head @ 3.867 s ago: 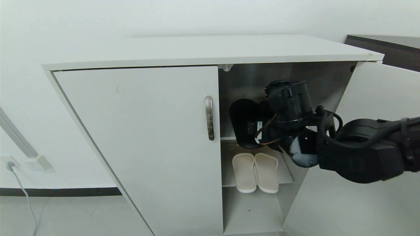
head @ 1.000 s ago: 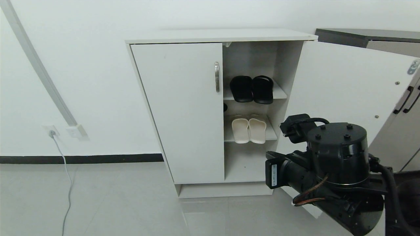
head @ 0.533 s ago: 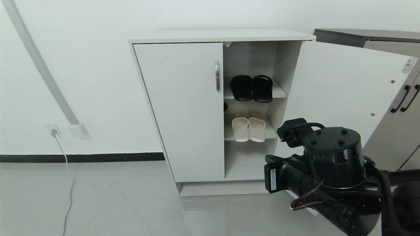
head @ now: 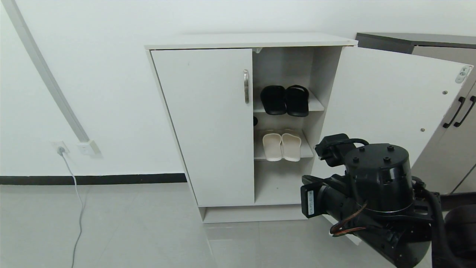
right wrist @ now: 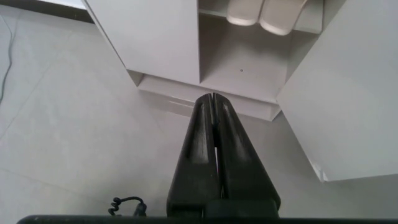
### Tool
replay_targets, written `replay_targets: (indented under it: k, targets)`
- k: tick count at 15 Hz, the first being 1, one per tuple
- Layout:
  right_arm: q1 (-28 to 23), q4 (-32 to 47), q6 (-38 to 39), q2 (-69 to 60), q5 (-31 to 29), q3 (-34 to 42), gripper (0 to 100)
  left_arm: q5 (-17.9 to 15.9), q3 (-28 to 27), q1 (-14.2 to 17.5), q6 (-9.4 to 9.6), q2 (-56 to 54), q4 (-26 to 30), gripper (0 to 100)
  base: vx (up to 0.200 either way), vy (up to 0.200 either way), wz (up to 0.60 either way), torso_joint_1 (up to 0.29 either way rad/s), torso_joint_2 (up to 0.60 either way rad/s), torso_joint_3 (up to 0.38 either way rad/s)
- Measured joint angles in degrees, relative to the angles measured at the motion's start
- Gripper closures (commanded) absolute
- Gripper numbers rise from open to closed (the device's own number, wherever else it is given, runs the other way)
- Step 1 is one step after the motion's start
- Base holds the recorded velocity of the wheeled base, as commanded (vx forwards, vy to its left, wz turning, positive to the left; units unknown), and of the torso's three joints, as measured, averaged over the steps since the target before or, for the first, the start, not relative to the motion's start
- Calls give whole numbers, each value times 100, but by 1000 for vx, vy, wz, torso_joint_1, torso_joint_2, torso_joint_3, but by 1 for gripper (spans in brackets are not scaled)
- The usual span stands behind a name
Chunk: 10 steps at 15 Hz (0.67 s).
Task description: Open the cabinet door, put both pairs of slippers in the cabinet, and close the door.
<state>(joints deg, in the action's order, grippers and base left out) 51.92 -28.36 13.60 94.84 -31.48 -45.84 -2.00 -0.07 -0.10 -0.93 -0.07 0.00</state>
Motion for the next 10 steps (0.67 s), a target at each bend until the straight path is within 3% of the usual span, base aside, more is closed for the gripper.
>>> replay_targets:
  k: [3,10]
  targets:
    - [0,2,-1,5,2,-7,100,-2,-4,0,-2,0,-10,100,0,0,0,8,-106,-141]
    - [-5,13,-9,11,0,-5,100,0,-2,2,-2,0,0,100,0,0,0,68,-439,-347]
